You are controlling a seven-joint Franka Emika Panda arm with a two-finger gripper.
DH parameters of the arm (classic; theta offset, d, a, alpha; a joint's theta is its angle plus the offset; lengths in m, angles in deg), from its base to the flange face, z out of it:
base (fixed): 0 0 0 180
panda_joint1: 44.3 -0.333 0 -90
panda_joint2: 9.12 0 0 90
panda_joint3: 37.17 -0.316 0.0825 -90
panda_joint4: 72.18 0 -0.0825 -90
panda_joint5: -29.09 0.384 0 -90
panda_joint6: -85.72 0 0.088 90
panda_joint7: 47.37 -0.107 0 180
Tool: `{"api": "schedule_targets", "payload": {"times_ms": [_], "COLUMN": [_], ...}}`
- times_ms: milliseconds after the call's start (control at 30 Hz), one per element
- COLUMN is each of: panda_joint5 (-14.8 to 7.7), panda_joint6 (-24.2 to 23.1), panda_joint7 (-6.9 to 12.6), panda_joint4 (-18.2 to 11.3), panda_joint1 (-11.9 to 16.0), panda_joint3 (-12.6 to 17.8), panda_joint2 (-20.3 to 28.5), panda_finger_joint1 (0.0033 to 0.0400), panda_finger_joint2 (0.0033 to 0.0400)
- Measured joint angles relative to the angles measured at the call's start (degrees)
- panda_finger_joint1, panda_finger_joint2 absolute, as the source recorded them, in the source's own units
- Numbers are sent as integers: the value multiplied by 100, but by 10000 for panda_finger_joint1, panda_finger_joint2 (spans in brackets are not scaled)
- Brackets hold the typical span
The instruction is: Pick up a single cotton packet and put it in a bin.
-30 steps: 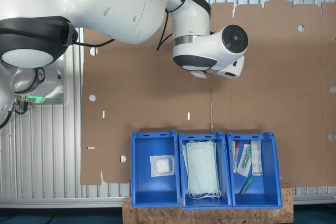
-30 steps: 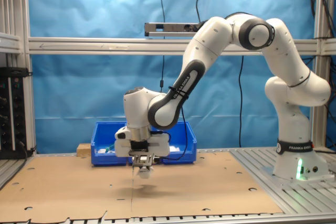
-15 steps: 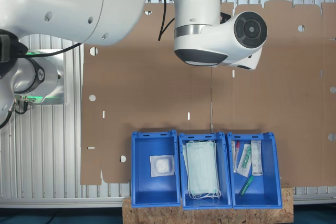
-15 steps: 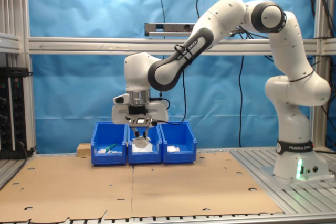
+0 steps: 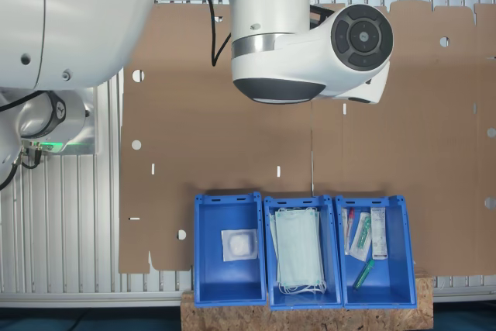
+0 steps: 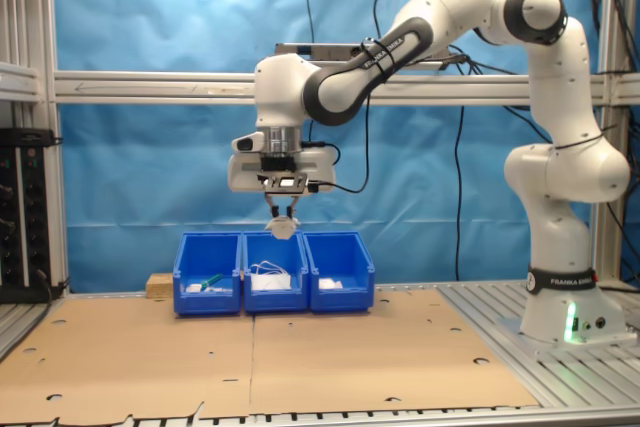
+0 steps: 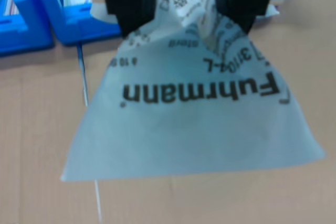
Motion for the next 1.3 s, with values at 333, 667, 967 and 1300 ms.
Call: {"api": "schedule_targets", "payload": {"times_ms": [333,667,967,1300], "panda_joint5": [-516,-988,-1371,-1759], "panda_joint6": [244,247,92,-58], "panda_joint7": [550,1288,1821,2514], "panda_joint4": [-482,-811,-926,-968], "panda_joint1": [18,194,361,466], "panda_joint3": [310,1004,1807,2419], "panda_joint2": [591,830,832,833], "panda_finger_joint1": [74,74,74,74], "panda_finger_joint2": [74,74,74,74]}}
